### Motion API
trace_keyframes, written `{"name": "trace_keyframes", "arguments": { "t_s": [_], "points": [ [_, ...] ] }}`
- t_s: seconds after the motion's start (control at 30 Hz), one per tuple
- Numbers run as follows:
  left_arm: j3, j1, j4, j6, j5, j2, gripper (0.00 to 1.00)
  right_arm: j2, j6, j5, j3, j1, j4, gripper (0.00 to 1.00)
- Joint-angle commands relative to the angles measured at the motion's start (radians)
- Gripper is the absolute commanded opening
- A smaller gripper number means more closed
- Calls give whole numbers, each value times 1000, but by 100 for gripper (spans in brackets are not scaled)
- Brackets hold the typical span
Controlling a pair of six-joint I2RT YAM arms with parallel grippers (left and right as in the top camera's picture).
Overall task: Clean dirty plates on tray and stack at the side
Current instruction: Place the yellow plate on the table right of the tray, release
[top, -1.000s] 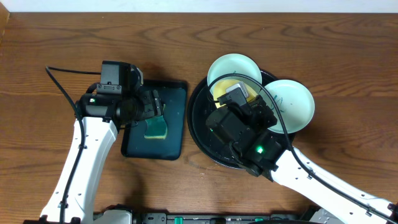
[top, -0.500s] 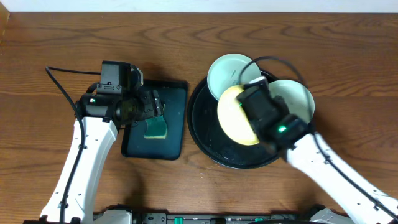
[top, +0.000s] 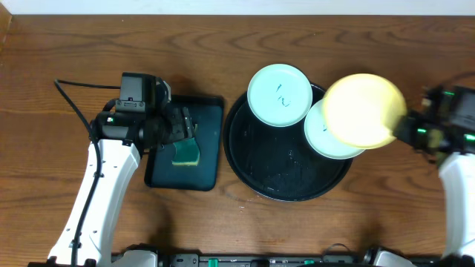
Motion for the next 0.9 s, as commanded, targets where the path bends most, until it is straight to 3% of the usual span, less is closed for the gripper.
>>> {"name": "trace_keyframes", "arguments": {
  "t_s": [0.0, 0.23, 0.57, 0.63, 0.73, 0.87],
  "points": [
    [21, 3, -2, 6, 9, -3, 79, 40, 77, -124, 18, -161, 0, 1],
    [21, 3, -2, 6, 9, -3, 79, 141, 184, 6, 18, -378, 15, 1],
    [21, 3, -2, 6, 9, -3, 79, 311, 150, 137, 16, -399, -8, 2],
    [21, 3, -2, 6, 9, -3, 79, 326, 150, 137, 16, -399, -1, 7],
    [21, 3, -2, 6, 9, -3, 79, 319, 142, 95, 16, -398, 30, 31],
    [21, 3, -2, 6, 9, -3, 79, 269, 23, -228, 16, -391, 72, 45]
  ]
}}
